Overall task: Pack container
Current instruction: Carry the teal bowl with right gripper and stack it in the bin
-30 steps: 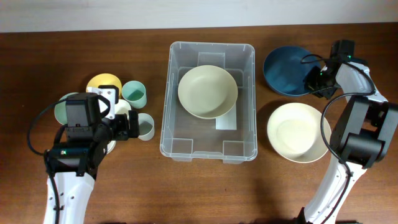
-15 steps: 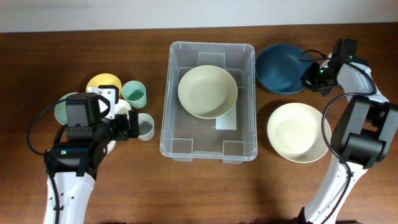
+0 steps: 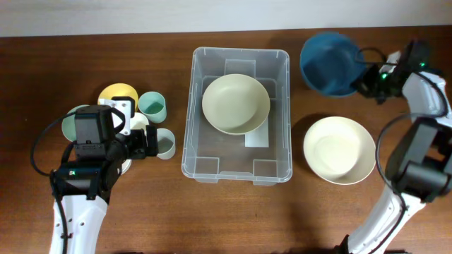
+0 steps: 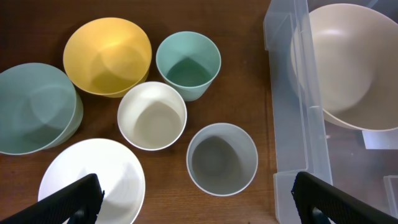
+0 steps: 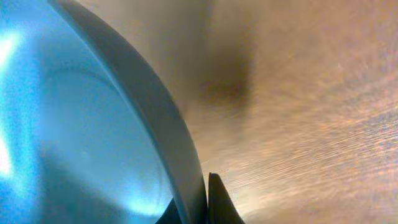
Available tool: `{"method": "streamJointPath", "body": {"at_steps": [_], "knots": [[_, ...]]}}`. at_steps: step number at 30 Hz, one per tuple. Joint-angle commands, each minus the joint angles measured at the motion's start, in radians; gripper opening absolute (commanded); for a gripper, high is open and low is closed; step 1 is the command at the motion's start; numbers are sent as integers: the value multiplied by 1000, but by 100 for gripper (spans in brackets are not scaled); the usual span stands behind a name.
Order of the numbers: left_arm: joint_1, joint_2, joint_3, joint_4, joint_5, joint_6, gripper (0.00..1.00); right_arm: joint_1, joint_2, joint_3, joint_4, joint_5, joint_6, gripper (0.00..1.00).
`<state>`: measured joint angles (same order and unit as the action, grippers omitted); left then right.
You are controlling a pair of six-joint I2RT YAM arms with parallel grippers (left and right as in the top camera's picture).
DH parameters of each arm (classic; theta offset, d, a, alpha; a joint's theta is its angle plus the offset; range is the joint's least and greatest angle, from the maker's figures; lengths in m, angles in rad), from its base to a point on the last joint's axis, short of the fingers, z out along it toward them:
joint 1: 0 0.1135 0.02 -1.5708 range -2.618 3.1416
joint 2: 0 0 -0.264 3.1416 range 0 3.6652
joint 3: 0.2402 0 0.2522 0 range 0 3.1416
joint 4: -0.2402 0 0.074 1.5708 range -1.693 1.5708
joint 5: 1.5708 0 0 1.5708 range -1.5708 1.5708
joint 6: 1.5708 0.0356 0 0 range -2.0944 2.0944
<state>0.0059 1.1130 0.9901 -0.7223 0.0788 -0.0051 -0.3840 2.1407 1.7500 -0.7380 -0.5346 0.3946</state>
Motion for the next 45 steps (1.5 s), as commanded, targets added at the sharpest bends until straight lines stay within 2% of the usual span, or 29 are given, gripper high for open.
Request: {"method": "streamJointPath", "body": {"at_steps": [1,3,4,9,13,16,39,41,42,43,45], "knots": [[-3,-2,20,-1,4,-6,99,46,-227,21,-16,-84,-94,4],[-3,-2,20,0,4,-6,99,82,-288,21,-50,-82,-135,4],[-3,-2,20,0,4,-6,99,153,-342,21,-106,-81,-188,4],[-3,-2,20,-1,4,-6,99,327,-360,21,-192,10,-235,4],[-3,-2,20,-2,5,-6,99,527,-347,21,-213,241,-257,4],[-3,-2,20,-5,5,-6,99,600,-347,21,-208,359,-213,4],[-3,-2,20,-6,4,-6,99,626,-149,21,-121,333,-131,4],[-3,-2,20,-6,4,-6,99,626,-149,21,-119,333,-131,24],[-3,-2,20,-6,4,-6,100,626,-149,21,-118,331,-131,38],[-3,-2,20,-8,4,-6,99,626,-149,21,-118,328,-131,44],[-3,-2,20,-13,4,-6,99,626,-149,21,-117,329,-131,44]]}}
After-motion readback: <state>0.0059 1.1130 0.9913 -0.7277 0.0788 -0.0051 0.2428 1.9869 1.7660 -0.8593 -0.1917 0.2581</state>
